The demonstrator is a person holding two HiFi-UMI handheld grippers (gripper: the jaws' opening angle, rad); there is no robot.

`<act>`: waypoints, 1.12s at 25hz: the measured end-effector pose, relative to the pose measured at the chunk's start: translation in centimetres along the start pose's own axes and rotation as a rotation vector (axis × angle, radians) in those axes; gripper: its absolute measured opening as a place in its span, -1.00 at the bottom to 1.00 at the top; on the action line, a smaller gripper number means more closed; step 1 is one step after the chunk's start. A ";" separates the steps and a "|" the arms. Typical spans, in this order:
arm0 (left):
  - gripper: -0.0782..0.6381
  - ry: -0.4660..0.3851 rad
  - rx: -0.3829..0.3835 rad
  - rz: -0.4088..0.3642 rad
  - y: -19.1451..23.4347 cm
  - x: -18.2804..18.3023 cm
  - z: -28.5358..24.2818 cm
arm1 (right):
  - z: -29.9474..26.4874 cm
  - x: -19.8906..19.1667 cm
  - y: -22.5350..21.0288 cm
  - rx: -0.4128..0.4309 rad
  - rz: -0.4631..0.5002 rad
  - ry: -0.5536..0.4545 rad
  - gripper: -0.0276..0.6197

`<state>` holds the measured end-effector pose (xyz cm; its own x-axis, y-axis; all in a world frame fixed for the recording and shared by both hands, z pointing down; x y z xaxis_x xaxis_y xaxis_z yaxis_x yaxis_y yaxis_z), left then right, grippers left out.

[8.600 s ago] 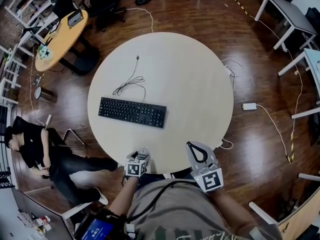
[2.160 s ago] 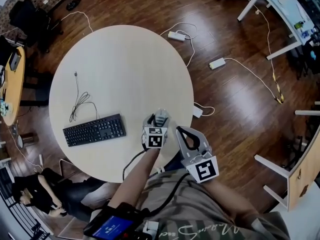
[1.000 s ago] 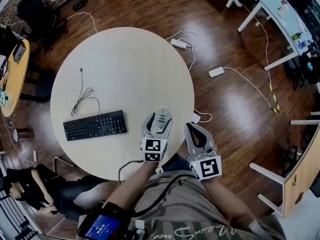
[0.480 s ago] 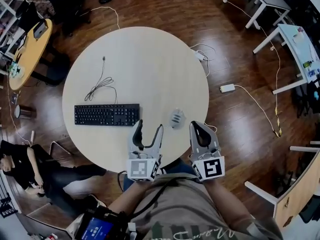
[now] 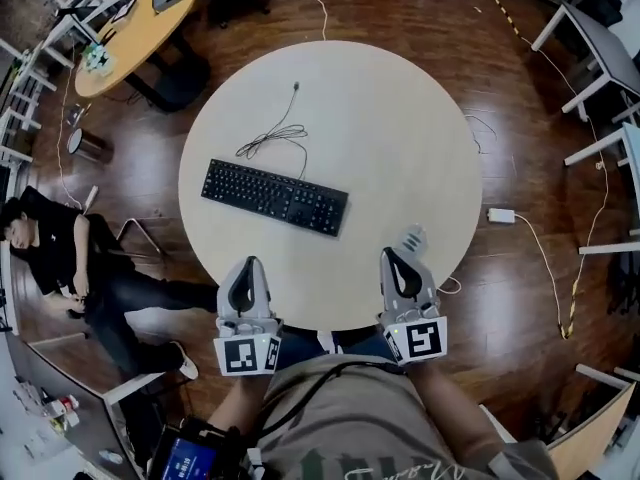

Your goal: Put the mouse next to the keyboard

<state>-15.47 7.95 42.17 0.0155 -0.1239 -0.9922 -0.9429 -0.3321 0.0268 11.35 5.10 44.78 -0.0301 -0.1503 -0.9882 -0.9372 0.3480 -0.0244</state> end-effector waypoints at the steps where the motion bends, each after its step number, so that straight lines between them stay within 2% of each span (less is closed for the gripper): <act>1: -0.78 0.008 0.029 -0.010 1.0 -0.1 0.8 | -0.6 0.1 0.7 0.022 0.007 -0.010 -0.90; 6: -0.78 0.027 0.146 -0.036 5.0 0.1 4.6 | -1.5 -0.2 3.9 0.100 0.017 -0.007 -0.90; 9: -0.78 0.011 0.161 -0.040 6.7 0.4 5.9 | -1.9 -0.1 5.0 0.107 0.046 0.003 -0.90; 15: -0.78 0.020 0.092 -0.051 9.6 -0.1 6.9 | -2.7 1.0 7.7 0.065 0.070 0.018 -0.90; 20: -0.78 -0.012 0.047 -0.041 13.3 0.0 7.0 | -3.9 -0.4 12.1 0.109 0.116 0.088 -0.90; 25: -0.78 -0.042 -0.018 -0.016 16.9 -0.4 7.4 | -4.7 0.9 17.2 0.093 0.124 0.059 -0.90; 28: -0.78 -0.042 -0.084 0.003 18.2 -1.0 7.5 | -5.4 0.7 19.5 0.052 0.111 0.074 -0.90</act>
<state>-35.09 9.05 42.78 -0.0026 -0.0858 -0.9963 -0.9116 -0.4094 0.0376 -8.81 6.81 44.46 -0.1604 -0.1753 -0.9714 -0.9072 0.4140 0.0751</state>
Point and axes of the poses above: the fingertips, and each gripper's own axes: z backward along the fingers, y to its left, x out of its top, the point moved 6 cm from there along z, backward along the fingers, and after that the axes turned 11 degrees about -x, right-handed, at the moved point
